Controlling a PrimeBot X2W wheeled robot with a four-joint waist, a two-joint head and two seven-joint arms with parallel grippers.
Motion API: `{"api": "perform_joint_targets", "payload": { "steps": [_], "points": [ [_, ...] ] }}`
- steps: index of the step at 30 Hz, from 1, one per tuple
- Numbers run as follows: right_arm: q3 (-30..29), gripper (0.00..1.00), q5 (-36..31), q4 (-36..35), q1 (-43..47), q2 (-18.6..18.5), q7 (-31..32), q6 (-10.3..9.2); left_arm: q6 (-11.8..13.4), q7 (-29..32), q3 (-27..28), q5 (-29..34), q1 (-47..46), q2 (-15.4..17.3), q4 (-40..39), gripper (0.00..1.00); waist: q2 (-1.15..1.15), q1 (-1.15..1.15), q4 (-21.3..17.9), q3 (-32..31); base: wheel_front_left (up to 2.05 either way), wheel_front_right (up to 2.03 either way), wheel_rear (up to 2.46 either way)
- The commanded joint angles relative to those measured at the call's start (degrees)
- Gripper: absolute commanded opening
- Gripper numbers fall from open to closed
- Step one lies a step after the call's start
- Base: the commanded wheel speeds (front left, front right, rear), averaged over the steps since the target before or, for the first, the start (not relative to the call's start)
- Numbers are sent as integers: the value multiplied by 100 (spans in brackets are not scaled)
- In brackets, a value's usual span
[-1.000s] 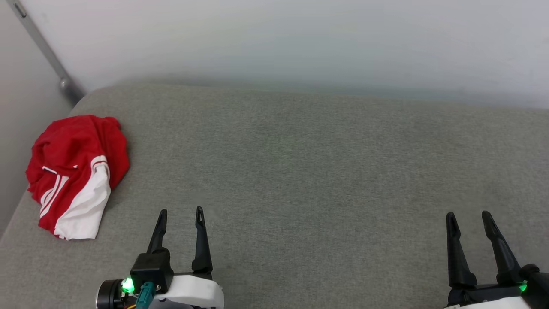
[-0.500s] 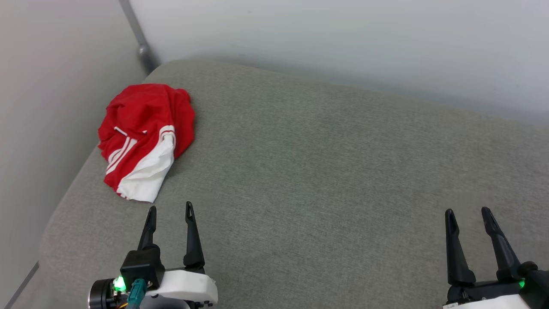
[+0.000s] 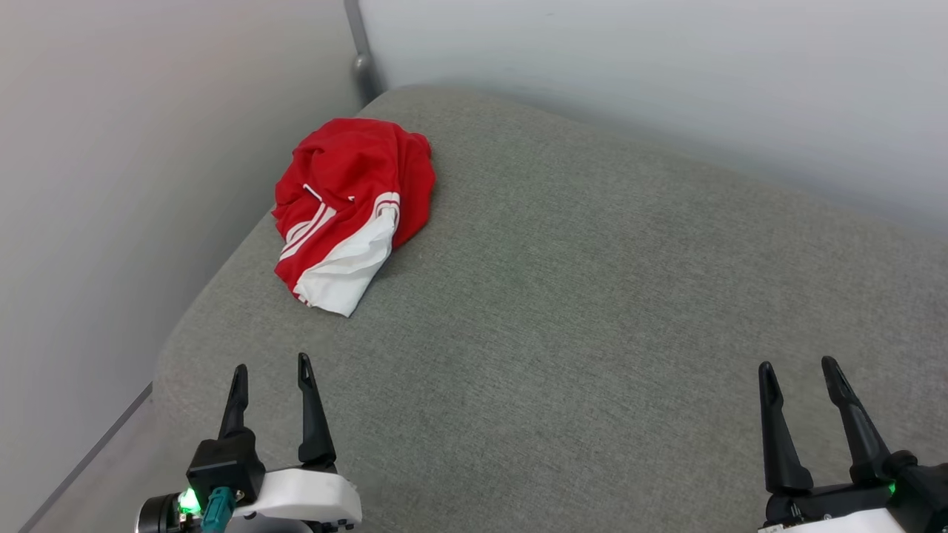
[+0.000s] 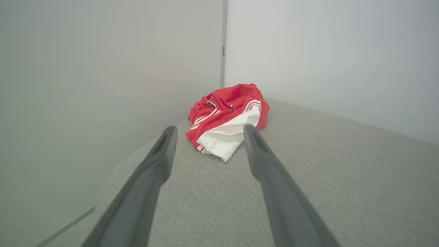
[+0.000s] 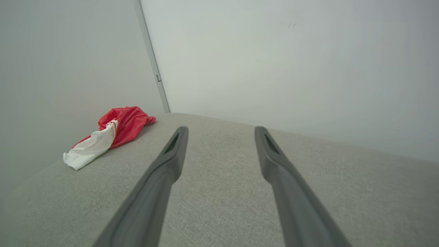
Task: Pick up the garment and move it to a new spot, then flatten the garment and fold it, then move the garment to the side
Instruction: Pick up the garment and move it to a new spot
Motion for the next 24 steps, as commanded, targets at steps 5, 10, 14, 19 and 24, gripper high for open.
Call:
{"api": "perform_joint_targets", "payload": {
  "steps": [5,10,14,19,24],
  "points": [
    [37,100,-35,4,-12,9,-12,-3,15,-16,66,1,65,2,-1,100,0,0,46,-31,0,0,0],
    [65,100,-58,9,16,9,-12,-2,23,-16,126,-20,-38,2,65,100,0,0,-15,-38,0,0,0],
    [39,100,-68,-23,-12,9,-12,-3,-136,-16,332,49,-299,2,189,100,0,0,-70,4,0,0,0],
    [63,100,-173,-74,-162,9,-12,-3,-516,-16,802,187,-1052,216,477,100,0,0,-224,184,0,0,0],
    [37,100,-297,-121,-269,9,-12,-3,-890,-15,1132,202,-2055,664,960,100,0,0,-456,423,0,0,0]
  ]
}}
